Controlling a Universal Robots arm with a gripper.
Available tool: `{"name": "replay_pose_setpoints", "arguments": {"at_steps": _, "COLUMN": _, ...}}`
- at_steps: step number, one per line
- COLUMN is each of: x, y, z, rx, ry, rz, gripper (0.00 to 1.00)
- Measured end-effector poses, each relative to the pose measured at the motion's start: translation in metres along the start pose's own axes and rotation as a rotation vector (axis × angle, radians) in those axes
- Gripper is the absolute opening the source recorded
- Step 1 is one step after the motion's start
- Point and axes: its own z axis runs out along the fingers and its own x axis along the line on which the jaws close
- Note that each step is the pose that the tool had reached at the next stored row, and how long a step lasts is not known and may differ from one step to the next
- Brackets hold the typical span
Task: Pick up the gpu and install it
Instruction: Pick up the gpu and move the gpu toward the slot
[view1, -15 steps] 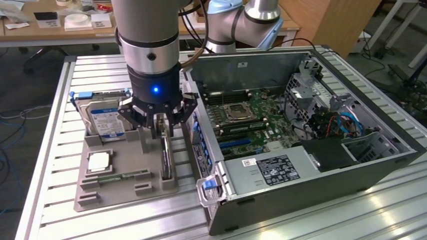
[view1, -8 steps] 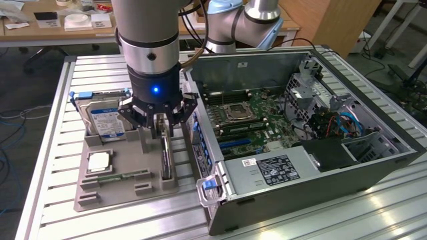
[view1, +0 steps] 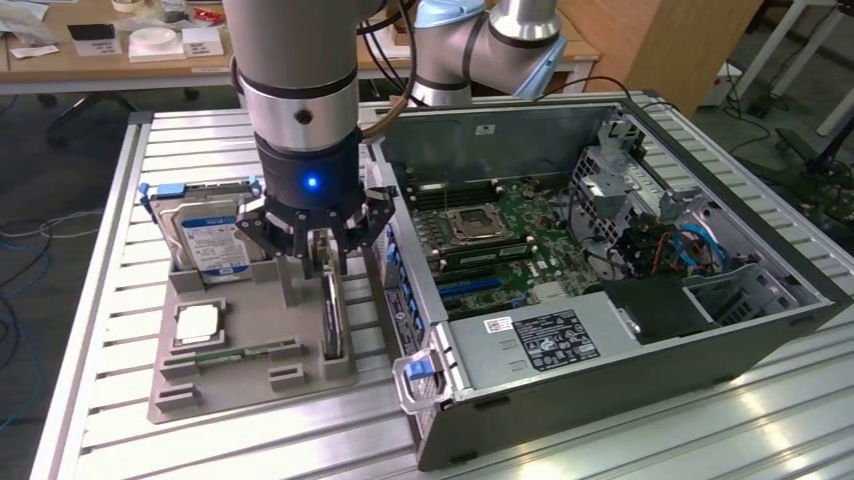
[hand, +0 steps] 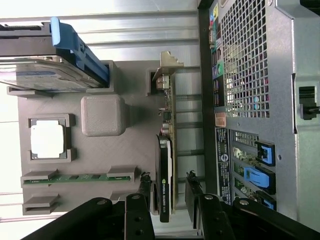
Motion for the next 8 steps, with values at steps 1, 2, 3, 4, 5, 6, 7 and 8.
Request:
{"name": "replay_pose_setpoints", "arguments": {"at_steps": 1, "x": 0.0000, "y": 0.0000, "z": 0.0000, "rx": 0.0000, "ry": 0.0000, "rz": 0.000, "gripper": 0.42}}
{"name": "replay_pose_setpoints", "arguments": {"at_steps": 2, "x": 0.0000, "y": 0.0000, "z": 0.0000, "rx": -0.0001, "ry": 0.0000, "rz": 0.000, "gripper": 0.42}}
{"name": "replay_pose_setpoints", "arguments": {"at_steps": 3, "x": 0.0000, "y": 0.0000, "z": 0.0000, "rx": 0.0000, "ry": 0.0001, "rz": 0.000, "gripper": 0.42}}
{"name": "replay_pose_setpoints", "arguments": {"at_steps": 4, "x": 0.0000, "y": 0.0000, "z": 0.0000, "rx": 0.0000, "ry": 0.0000, "rz": 0.000, "gripper": 0.42}}
{"name": "replay_pose_setpoints", "arguments": {"at_steps": 5, "x": 0.0000, "y": 0.0000, "z": 0.0000, "rx": 0.0000, "ry": 0.0000, "rz": 0.000, "gripper": 0.42}}
{"name": "replay_pose_setpoints", "arguments": {"at_steps": 6, "x": 0.0000, "y": 0.0000, "z": 0.0000, "rx": 0.0000, "ry": 0.0000, "rz": 0.000, "gripper": 0.42}}
{"name": "replay_pose_setpoints", "arguments": {"at_steps": 7, "x": 0.0000, "y": 0.0000, "z": 0.0000, "rx": 0.0000, "ry": 0.0000, "rz": 0.000, "gripper": 0.42}}
{"name": "replay_pose_setpoints", "arguments": {"at_steps": 8, "x": 0.0000, "y": 0.0000, "z": 0.0000, "rx": 0.0000, "ry": 0.0000, "rz": 0.000, "gripper": 0.42}}
